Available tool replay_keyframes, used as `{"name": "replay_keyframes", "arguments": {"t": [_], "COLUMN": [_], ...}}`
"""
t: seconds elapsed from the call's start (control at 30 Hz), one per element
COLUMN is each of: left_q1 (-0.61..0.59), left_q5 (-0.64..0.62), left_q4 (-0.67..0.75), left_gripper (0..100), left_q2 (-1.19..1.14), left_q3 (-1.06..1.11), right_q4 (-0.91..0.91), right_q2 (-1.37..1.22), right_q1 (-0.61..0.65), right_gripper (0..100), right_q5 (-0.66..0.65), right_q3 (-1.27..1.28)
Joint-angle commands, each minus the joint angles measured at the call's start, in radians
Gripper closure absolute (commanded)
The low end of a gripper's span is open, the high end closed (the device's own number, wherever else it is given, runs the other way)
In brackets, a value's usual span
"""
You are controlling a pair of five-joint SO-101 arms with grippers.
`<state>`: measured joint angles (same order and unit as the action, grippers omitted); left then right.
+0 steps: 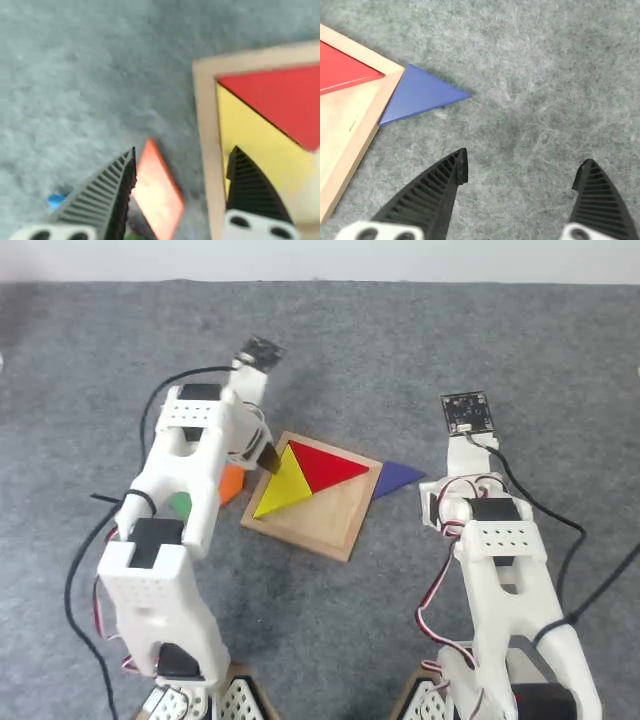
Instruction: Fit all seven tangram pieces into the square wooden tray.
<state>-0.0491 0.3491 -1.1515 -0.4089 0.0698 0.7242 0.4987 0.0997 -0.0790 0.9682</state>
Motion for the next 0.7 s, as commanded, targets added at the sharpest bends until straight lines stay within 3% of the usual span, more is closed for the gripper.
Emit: {"name": "replay_keyframes", "arguments": {"t": [0.0,0.1,0.23,0.47,0.67], "left_q1": [0.025,0.018,-0.078,-0.123,-0.117], "left_q5": [0.021,0.002,-0.021,-0.028,-0.216], "left_q4": [-0.075,-0.025,0.044,-0.109,-0.092], "left_gripper": [72,73,74,74,74], "left_q2": [0.069,0.097,0.180,0.161,0.066], "left_q3": [0.012,0.042,0.041,0.041,0.010], "right_q4": [0.010,0.010,0.004,0.002,0.005], "right_q2": [0.038,0.038,0.038,0.039,0.039], "right_q1": [-0.004,-0.004,-0.004,-0.004,-0.004], "right_gripper": [66.3,66.3,66.3,66.3,66.3], "right_q5": [0.008,0.008,0.008,0.008,0.006], "right_q3": [-0.020,-0.020,-0.006,-0.009,-0.006]}}
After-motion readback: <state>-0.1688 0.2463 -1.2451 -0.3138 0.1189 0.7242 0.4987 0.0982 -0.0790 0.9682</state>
